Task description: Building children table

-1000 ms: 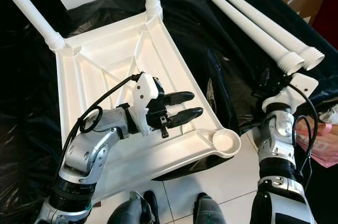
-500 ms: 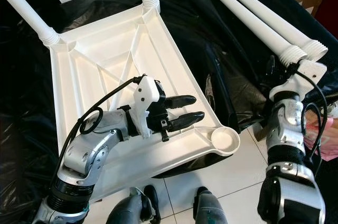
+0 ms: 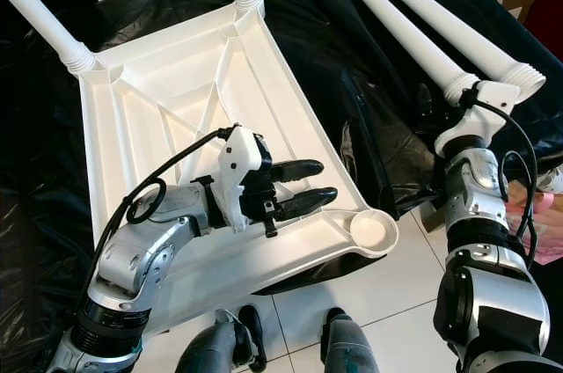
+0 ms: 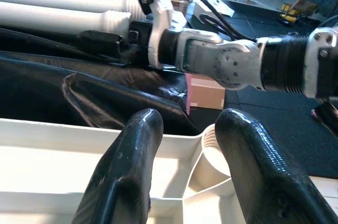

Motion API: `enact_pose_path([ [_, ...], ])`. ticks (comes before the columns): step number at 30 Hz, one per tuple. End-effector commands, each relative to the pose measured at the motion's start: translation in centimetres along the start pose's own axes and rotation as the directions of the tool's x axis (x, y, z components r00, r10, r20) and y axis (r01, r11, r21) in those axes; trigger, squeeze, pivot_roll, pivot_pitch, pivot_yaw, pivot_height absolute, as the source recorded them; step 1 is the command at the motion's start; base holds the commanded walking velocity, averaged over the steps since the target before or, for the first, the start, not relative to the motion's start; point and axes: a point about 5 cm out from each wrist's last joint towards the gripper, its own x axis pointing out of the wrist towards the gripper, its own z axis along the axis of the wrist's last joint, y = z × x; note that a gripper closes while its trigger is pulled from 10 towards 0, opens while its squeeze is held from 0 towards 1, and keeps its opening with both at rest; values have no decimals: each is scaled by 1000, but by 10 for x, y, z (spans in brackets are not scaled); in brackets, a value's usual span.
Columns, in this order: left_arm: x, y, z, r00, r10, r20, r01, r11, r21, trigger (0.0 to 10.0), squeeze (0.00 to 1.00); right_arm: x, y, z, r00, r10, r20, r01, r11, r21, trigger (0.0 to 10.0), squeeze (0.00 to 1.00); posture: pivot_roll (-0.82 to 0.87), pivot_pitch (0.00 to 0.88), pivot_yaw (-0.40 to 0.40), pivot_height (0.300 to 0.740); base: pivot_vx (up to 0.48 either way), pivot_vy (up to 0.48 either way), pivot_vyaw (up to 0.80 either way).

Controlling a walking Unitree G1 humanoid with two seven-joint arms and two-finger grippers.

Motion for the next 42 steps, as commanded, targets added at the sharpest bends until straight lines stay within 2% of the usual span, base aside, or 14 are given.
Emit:
enact_pose_path([
  [1,-1,-4,-1,1000,8,-5,-8,1000,-5,10000,0,-2,-1,-7,999,13,-43,-13,1000,-2,10000,0,-39,292,113,740,0,0,0],
  [2,-1,-4,-1,1000,8,-5,-8,1000,-5,10000,0,-2,-1,-7,999,13,-43,-13,1000,-2,10000,0,-39,292,113,740,0,0,0],
  [3,-1,-4,-1,1000,11,-6,-11,1000,-5,10000,0,2,1,-4,998,43,-49,-44,999,-5,8000,0,-33,290,110,740,0,0,0],
  [4,-1,-4,-1,1000,11,-6,-11,1000,-5,10000,0,2,1,-4,998,43,-49,-44,999,-5,8000,0,-33,290,110,740,0,0,0],
  [5,-2,-4,-1,1000,15,-5,-15,1000,-9,10000,0,5,3,-2,997,61,-51,-61,998,0,1725,0,-34,291,110,740,0,0,0],
  [6,-2,-5,-1,1000,17,-5,-17,1000,-12,10000,0,6,4,-1,996,76,-52,-76,997,3,0,0,-34,291,110,740,0,0,0],
  [18,-4,-5,-2,999,39,-15,-39,999,-7,10000,0,10,11,1,992,120,-37,-120,993,-4,0,0,-27,282,95,740,0,0,0],
  [32,-12,9,1,991,133,-7,-133,991,-9,10000,0,13,21,16,985,147,94,-145,989,-30,0,0,-24,245,58,740,0,0,0],
  [33,-14,13,1,988,156,-8,-156,988,-11,10000,0,13,23,19,983,137,123,-134,991,-28,10000,0,-24,232,49,740,0,0,0],
  [34,-14,13,1,988,156,-8,-156,988,-11,10000,0,13,23,19,983,137,123,-134,991,-28,10000,0,-24,232,49,740,0,0,0],
  [36,-17,25,6,973,232,8,-232,973,5,10000,0,12,33,31,968,139,208,-134,990,-38,10000,0,-28,209,35,740,0,0,0],
  [38,-18,31,9,963,268,19,-268,963,2,10000,0,12,40,37,958,143,250,-139,990,-35,10000,0,-29,200,31,740,0,0,0],
  [41,-20,36,13,956,290,38,-290,957,1,10000,0,12,46,43,945,155,287,-148,988,-46,10000,0,-30,189,27,740,0,0,0],
  [42,-21,41,18,950,305,59,-305,952,-9,10000,0,11,54,53,928,166,334,-159,986,-49,10000,0,-31,178,24,740,0,0,0],
])
